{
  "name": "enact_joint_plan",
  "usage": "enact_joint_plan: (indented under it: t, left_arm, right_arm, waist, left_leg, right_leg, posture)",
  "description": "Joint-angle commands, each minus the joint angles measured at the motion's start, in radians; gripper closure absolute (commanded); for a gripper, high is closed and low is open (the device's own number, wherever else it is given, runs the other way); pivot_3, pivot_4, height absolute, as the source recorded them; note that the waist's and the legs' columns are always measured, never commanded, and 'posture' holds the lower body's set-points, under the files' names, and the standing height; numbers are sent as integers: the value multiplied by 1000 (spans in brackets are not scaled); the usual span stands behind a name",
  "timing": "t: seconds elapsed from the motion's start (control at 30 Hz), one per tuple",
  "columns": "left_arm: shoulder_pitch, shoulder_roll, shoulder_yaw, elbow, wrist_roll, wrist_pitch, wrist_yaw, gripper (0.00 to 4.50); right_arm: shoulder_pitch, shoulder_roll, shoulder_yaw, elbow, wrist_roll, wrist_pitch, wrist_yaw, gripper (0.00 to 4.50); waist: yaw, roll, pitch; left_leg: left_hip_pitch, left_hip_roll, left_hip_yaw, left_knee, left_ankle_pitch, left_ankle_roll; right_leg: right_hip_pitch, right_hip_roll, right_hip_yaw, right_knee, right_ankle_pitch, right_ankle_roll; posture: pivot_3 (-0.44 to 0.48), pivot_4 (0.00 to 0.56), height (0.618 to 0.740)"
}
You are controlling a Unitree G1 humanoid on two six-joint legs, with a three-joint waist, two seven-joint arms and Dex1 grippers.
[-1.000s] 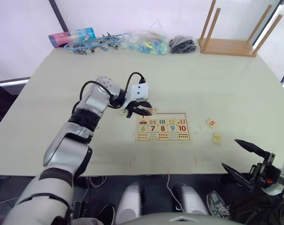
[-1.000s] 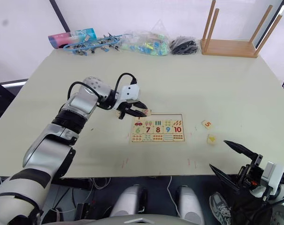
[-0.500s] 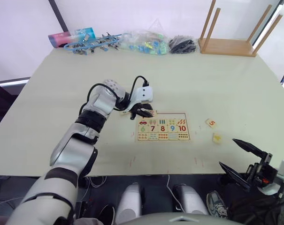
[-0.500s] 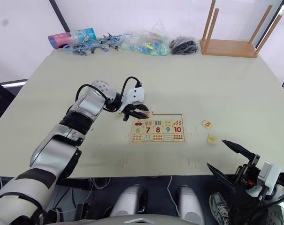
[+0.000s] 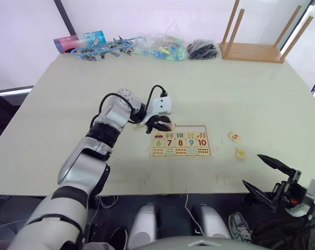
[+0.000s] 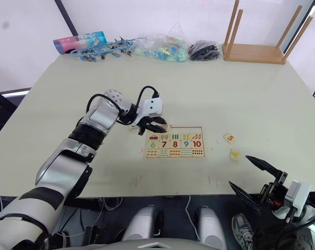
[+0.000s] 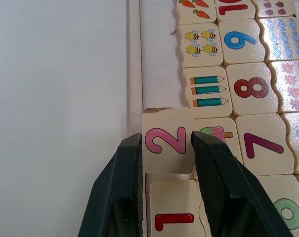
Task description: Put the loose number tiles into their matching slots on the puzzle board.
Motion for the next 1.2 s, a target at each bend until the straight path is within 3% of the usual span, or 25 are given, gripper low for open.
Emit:
enact_joint_plan:
  t: [0.03,0.47,0.53,0.57,0.73,1.13,1.2]
  left_arm:
    - [-25,-3,6,-10,4,-6,-5,3508]
    - [-23,-4,6,-7,18,-11,-16,3508]
    - [-23,-5,8,-6,17,-12,-17,2446]
    - [-24,-5,8,-6,18,-15,-18,2299]
    - [-30,-11,9,2,19,-23,-18,11]
    - [-110,-48,64,158,-9,-96,24,11]
    - [-119,-59,78,203,-11,-134,36,506]
  right_arm:
    - [10,-4,-17,-14,15,-23,0,0]
    - [22,-2,-17,-6,18,-39,1,0]
    - [23,-1,-17,-5,18,-41,0,0]
    - [24,0,-17,-4,18,-42,0,0]
    - [27,2,-16,-1,18,-46,0,0]
    - [35,6,-11,0,16,-56,-5,0]
    - [34,6,-10,0,15,-56,-6,0]
  waist:
    - [0,0,0]
    - [0,0,0]
    - [0,0,0]
    - [0,0,0]
    - [0,0,0]
    - [0,0,0]
    - [0,0,0]
  left_leg:
    - [0,0,0,0,0,0]
    - [0,0,0,0,0,0]
    - [0,0,0,0,0,0]
    - [0,0,0,0,0,0]
    - [0,0,0,0,0,0]
    - [0,0,0,0,0,0]
    - [0,0,0,0,0,0]
  right_leg:
    - [0,0,0,0,0,0]
    - [0,0,0,0,0,0]
    - [0,0,0,0,0,0]
    - [0,0,0,0,0,0]
    - [0,0,0,0,0,0]
    - [0,0,0,0,0,0]
    - [0,0,0,0,0,0]
  posture:
    - [0,150,740]
    - [0,150,740]
    - [0,150,740]
    - [0,150,740]
    - [0,150,740]
    - [0,150,740]
    - [0,150,740]
